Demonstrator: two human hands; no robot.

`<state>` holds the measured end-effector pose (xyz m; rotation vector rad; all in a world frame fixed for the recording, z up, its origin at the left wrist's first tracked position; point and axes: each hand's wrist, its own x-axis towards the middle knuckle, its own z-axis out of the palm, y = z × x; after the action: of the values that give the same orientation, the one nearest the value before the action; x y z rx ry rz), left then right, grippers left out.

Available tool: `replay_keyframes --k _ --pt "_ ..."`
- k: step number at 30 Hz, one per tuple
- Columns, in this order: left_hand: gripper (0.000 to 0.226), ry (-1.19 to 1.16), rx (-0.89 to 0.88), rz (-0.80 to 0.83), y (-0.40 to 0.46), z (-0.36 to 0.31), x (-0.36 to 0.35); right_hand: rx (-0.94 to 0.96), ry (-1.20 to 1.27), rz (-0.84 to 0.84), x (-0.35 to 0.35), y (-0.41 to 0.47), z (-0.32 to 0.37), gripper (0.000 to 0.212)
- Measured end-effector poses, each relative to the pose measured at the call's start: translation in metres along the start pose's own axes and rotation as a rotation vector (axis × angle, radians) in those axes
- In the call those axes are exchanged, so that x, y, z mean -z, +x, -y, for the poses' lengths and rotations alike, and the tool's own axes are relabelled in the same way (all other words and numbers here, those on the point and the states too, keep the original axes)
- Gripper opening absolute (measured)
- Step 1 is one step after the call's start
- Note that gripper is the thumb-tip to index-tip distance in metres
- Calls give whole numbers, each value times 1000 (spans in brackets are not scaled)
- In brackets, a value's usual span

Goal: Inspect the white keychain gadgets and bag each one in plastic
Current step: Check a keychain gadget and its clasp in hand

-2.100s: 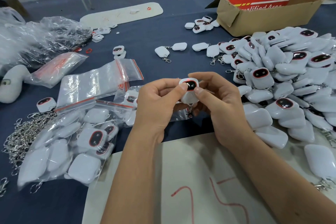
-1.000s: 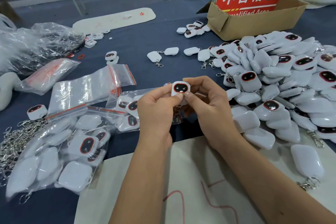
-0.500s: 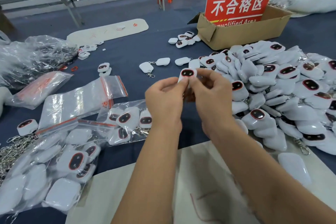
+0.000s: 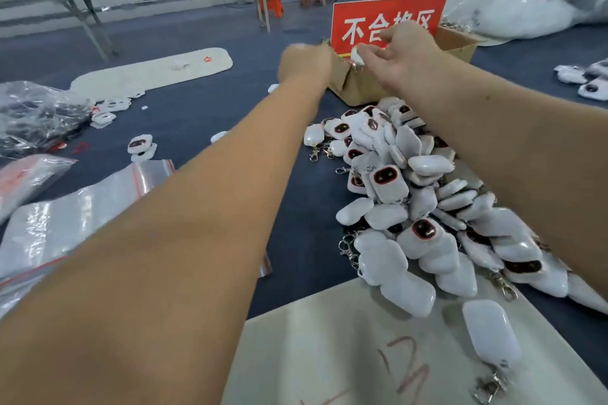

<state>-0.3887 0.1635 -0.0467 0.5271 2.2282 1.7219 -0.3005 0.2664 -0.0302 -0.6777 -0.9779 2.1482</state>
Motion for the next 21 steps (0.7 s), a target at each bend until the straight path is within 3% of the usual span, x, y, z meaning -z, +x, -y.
replay_keyframes --k 3,5,7,9,11,13,17,21 --pt "26 671 -86 -69 -6 46 29 -41 32 12 -2 -7 -11 10" --pt "22 910 -193 85 -23 76 42 -43 -60 22 -3 -17 -31 20" --pt "27 986 -265 150 -32 97 44 -59 -183 18 -5 -30 -53 21" --pt "31 1075 -339 62 -32 105 45 -49 -364 21 -8 -48 -74 17" --pt "20 1159 -425 40 -30 105 45 -31 -415 -10 -12 -70 -94 8" --pt "8 1254 -440 109 -27 99 45 15 -356 -100 -15 -94 -115 17" --pt "9 1186 -390 58 -31 100 44 42 -318 -196 -12 -143 -154 26" --pt "20 1011 -376 -99 -53 109 53 174 -598 -53 18 -167 -175 28"
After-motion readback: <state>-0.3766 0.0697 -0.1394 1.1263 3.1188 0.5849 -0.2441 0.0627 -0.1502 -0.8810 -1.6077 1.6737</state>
